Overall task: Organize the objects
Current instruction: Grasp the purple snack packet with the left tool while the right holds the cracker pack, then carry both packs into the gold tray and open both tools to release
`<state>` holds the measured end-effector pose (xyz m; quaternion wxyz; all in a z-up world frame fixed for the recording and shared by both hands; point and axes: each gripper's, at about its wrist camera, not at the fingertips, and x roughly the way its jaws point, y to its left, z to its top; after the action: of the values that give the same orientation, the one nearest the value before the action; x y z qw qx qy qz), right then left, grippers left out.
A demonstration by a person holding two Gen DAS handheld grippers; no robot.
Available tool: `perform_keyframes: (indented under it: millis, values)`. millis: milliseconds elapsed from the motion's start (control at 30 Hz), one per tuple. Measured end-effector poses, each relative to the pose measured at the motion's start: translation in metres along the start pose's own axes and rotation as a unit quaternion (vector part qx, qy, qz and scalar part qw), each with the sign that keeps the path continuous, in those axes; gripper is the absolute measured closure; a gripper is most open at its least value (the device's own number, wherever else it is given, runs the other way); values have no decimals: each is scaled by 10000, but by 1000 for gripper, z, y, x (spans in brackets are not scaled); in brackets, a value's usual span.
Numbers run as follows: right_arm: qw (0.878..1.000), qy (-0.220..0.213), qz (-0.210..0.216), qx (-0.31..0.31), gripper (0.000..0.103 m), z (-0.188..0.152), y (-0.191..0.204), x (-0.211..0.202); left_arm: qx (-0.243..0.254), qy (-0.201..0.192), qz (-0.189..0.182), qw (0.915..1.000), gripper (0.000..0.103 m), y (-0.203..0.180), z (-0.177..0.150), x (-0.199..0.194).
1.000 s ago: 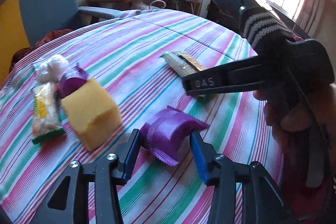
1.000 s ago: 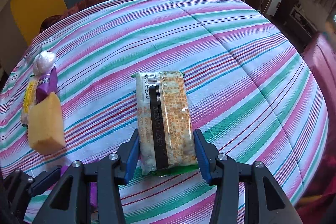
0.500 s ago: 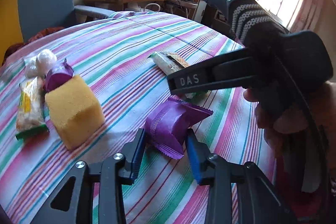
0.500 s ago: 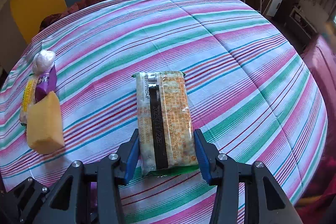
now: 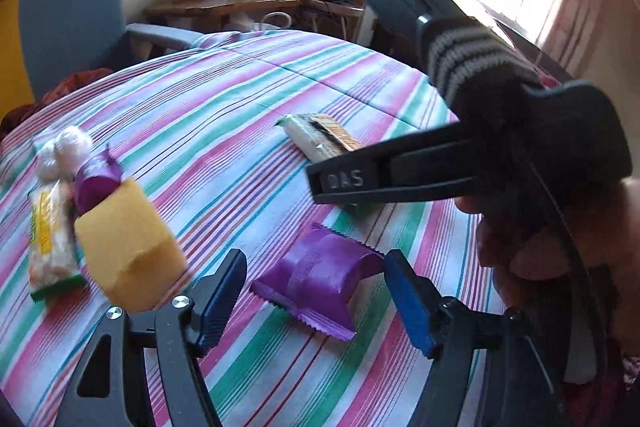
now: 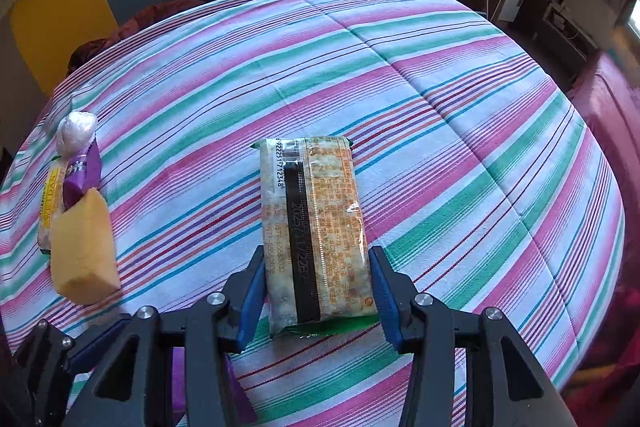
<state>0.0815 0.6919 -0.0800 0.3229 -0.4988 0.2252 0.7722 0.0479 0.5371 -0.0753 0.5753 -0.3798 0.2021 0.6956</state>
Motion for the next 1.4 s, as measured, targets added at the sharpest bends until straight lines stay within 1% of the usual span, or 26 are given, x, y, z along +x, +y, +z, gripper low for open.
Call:
perform_keyframes:
  millis: [100,133,167,200,300,333,467,600,667,800,900,967,1133,1233,1333,1400]
  values:
    - [10000,2,-17,-2,53,1,0,0,6,46,-63,10000,33,-2,1,5]
    - [10000,1,-20,-3,53,1,0,1,-22,35,-107,9999,39,-1,1,6]
    - [10000,0,-24,-4,53,1,-1,0,-46,33,-138,9999,53,-1,0,8]
    - [10000,-1,-29,-10,53,1,-1,0,-75,78,-152,9998,57,-1,0,11]
    - [10000,-1,-67,-57,53,1,1,1,-89,42,-213,9997,63,-1,-4,13]
    - [9999,-1,-77,-70,53,1,1,1,-127,36,-237,9996,68,1,-5,12]
    - [10000,-15,-41,-21,53,1,0,0,-471,-110,-106,9988,69,13,-12,6]
    - [10000,-55,56,3,54,2,0,-1,-878,-256,-15,9958,69,27,-25,-5]
    - [9998,-107,168,-9,54,2,3,-4,-1099,-349,120,9933,69,35,-33,-13]
    - [9992,-305,221,-158,54,3,10,-11,-1501,-487,272,9871,69,49,-51,-34]
    - [9981,-444,238,-347,54,4,19,-16,-1747,-501,340,9828,69,53,-69,-52]
    - [9972,-520,242,-470,55,3,25,-18,-1910,-542,312,9796,69,52,-84,-68]
    - [9941,-630,205,-859,55,1,41,-20,-2003,-503,334,9779,69,46,-116,-102]
    - [9917,-714,109,-1066,55,-2,47,-23,-2177,-516,373,9739,69,49,-135,-127]
    - [9893,-750,-37,-1248,55,-6,52,-24,-2387,-644,368,9683,69,57,-148,-155]
    - [9886,-747,-94,-1304,55,-8,53,-24,-2429,-770,452,9659,69,61,-152,-171]
